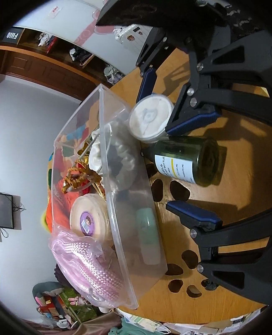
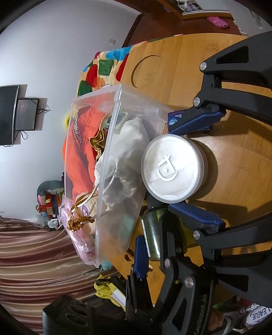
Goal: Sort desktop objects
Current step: 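Move the left tool to the green glass jar while the right tool approaches the white round container, then close the left tool on the green jar while the right tool grips the white container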
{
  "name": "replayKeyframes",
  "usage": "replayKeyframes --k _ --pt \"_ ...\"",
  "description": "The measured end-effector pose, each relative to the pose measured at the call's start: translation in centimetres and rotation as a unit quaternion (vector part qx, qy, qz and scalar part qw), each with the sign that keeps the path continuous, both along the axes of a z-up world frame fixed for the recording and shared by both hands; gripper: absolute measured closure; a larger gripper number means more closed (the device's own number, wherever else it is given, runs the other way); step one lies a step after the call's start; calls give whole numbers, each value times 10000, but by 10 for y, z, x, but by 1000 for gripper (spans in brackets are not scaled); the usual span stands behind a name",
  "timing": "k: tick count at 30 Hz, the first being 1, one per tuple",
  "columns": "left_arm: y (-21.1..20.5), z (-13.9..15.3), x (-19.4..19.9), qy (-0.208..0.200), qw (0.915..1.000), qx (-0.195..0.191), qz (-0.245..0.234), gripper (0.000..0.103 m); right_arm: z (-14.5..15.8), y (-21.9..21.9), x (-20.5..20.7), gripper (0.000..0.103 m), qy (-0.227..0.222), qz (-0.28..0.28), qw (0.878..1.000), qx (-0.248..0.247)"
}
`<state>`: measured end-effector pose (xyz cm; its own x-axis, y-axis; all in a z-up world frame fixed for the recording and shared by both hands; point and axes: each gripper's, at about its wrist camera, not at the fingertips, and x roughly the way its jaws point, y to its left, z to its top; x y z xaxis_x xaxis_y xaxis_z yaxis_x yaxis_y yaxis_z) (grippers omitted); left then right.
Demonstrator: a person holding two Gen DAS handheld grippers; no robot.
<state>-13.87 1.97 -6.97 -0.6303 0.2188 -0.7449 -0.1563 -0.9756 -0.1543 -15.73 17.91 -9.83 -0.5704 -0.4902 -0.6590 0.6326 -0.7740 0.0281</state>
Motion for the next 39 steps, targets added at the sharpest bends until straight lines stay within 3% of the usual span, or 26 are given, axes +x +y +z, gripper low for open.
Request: replayKeyframes --k 6,16,27,39 --pt "6 -5 -1 -100 9999 -72 -39 51 1 8 6 41 -51 44 10000 35" --pt "14 -3 -1 -26 10000 -68 7 52 8 21 13 41 -93 -72 9998 -135" --pt "15 19 18 252 9997 57 -42 62 25 29 15 41 -23 -156 9992 -355" --pt "7 45 29 638 9979 76 -40 62 50 32 22 41 198 -171 9979 -585"
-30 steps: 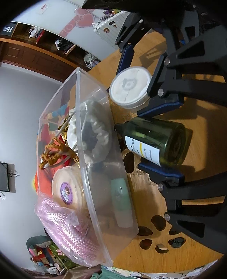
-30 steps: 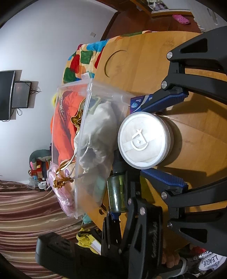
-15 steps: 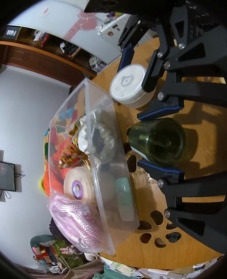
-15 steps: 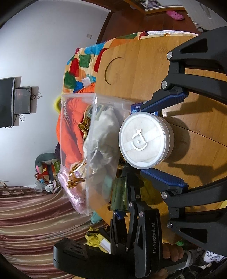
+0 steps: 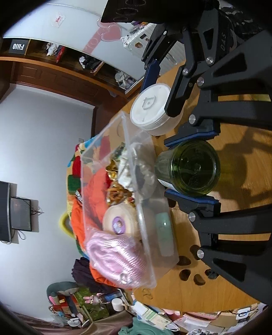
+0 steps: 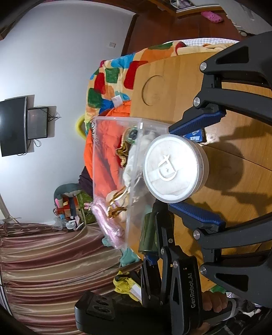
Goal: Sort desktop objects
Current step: 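Close the left tool on the green jar while the right tool grips the white container, then carry the green jar with the left tool while the right tool carries the white container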
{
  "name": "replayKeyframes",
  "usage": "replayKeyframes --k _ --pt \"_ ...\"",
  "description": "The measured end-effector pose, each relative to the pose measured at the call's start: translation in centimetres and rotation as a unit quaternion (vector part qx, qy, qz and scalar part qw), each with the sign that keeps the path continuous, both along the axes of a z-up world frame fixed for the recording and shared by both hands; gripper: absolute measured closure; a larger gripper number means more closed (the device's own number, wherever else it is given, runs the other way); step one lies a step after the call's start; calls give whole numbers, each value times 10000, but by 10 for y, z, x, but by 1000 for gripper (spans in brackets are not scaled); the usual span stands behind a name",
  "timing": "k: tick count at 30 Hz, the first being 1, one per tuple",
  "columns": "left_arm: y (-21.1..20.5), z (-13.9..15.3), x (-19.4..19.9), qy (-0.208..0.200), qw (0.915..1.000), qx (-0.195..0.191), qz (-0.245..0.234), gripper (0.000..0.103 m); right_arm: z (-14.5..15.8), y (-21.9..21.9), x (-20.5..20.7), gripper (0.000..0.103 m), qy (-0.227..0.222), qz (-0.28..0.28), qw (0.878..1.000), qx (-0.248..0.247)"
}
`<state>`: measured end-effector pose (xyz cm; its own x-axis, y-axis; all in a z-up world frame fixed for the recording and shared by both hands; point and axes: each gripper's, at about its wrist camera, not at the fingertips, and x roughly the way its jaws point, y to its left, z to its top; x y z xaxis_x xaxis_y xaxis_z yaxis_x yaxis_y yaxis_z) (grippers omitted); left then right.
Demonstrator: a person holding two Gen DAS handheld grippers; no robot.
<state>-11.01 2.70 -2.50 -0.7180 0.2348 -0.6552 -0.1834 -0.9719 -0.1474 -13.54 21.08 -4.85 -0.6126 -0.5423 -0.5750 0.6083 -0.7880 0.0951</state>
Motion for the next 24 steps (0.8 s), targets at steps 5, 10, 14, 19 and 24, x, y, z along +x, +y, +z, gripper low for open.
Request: replayKeyframes --k 5,10,14,19,24 --pt "2 14 -1 202 9998 -31 83 62 15 -1 2 41 232 33 9997 -35" --pt "-3 28 0 443 9989 -20 152 62 28 -2 -1 41 451 -23 9989 -141" --pt "-9 39 -2 625 9978 -16 212 62 36 -2 -7 41 548 -38 9983 -194" --pt "-16 50 -10 813 9963 13 269 62 41 -6 -18 41 649 -45 9977 -172" --pt "-18 56 -23 956 9950 -7 290 62 41 -12 -33 41 648 -31 9978 -149"
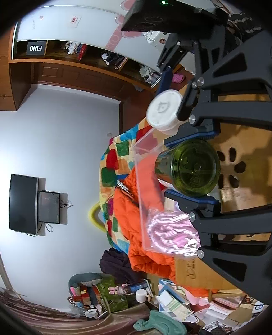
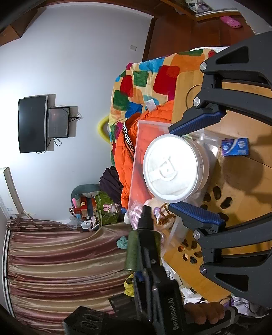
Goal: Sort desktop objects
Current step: 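Carry the green jar with the left tool while the right tool carries the white container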
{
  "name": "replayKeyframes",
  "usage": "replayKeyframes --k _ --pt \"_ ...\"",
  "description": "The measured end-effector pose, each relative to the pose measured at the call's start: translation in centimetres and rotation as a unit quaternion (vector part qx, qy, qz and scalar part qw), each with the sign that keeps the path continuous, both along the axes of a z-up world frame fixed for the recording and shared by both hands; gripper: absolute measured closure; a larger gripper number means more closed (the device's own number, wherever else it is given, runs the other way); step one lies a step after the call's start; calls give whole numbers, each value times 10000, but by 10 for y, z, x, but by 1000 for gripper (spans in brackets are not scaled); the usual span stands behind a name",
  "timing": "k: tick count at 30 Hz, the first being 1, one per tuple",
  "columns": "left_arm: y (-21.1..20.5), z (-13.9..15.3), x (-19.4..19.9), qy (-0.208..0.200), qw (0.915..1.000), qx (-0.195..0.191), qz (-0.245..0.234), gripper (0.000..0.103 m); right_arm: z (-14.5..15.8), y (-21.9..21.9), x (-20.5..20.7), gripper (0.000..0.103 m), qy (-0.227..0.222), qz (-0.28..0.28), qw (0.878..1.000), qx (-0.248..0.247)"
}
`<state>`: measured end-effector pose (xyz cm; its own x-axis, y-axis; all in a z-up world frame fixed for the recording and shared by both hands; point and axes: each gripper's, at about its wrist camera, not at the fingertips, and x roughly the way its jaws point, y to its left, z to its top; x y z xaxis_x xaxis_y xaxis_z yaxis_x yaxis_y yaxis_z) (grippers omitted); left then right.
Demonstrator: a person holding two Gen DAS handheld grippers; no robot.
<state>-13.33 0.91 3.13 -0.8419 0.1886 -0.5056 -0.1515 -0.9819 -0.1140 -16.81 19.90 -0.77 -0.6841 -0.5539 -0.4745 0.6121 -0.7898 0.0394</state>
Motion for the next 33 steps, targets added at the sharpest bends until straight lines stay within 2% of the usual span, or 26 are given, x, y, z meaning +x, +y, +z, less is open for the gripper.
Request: replayKeyframes --k 7,16,21,33 --pt "0 -5 -29 -23 10000 -17 -58 62 -7 -10 -23 41 -31 27 9999 149" --pt "0 -25 -58 -316 9994 32 -99 62 -20 -20 -51 41 -159 58 9995 257" --pt "-2 -31 -65 -410 9991 28 -78 62 -30 -25 -66 41 -267 53 9992 293" --pt "2 -38 -70 -508 9986 -22 -129 62 -40 -34 -71 41 -307 127 9984 459"
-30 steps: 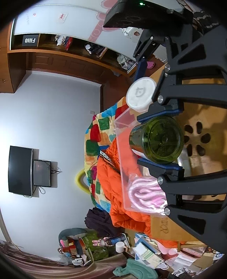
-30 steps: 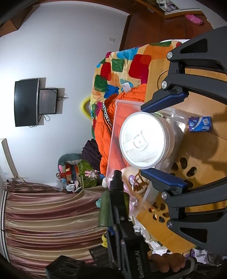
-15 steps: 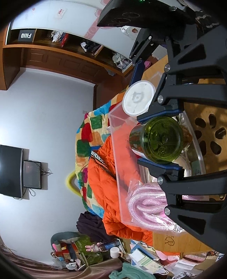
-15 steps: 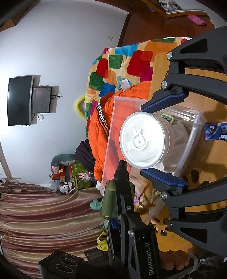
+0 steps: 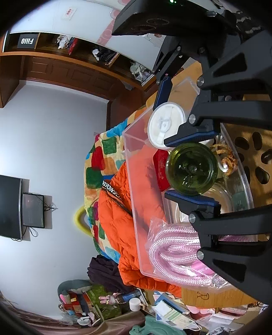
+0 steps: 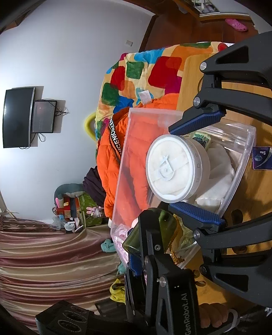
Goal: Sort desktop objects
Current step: 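Carry the green jar with the left tool while the right tool carries the white container, then open the left tool to drop the green jar while the right tool releases the white container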
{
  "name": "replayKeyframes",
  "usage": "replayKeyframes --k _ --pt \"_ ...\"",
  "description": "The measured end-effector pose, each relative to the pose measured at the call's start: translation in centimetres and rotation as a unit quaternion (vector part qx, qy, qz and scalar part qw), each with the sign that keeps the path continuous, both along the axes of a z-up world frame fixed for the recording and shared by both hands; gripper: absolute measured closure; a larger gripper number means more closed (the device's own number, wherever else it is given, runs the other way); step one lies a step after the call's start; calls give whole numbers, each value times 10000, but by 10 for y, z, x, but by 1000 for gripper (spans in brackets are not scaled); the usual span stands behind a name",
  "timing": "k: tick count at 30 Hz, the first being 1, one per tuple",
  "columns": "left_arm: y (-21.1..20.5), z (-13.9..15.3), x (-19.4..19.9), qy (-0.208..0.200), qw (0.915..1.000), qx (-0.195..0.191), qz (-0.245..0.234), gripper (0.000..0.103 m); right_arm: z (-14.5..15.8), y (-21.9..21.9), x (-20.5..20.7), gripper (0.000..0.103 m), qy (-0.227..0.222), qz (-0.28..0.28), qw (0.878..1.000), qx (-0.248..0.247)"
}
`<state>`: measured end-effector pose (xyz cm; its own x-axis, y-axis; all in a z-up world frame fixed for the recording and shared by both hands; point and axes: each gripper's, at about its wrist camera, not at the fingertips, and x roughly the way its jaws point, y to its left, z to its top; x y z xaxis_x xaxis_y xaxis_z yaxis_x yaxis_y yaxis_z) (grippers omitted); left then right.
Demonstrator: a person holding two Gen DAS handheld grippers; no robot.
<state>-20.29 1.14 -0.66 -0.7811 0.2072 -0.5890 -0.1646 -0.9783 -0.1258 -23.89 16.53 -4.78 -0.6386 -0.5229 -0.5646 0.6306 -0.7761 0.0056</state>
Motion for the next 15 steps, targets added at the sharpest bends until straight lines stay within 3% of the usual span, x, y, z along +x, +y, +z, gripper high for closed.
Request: replayKeyframes --k 7,10,15 --pt "-5 8 4 68 9999 33 98 54 9 -2 10 40 272 -88 9995 107" --pt "-10 13 6 95 9998 137 140 50 16 1 16 30 439 -165 9988 113" --pt "-14 24 18 241 9994 175 186 36 21 9 23 30 516 -285 9982 148"
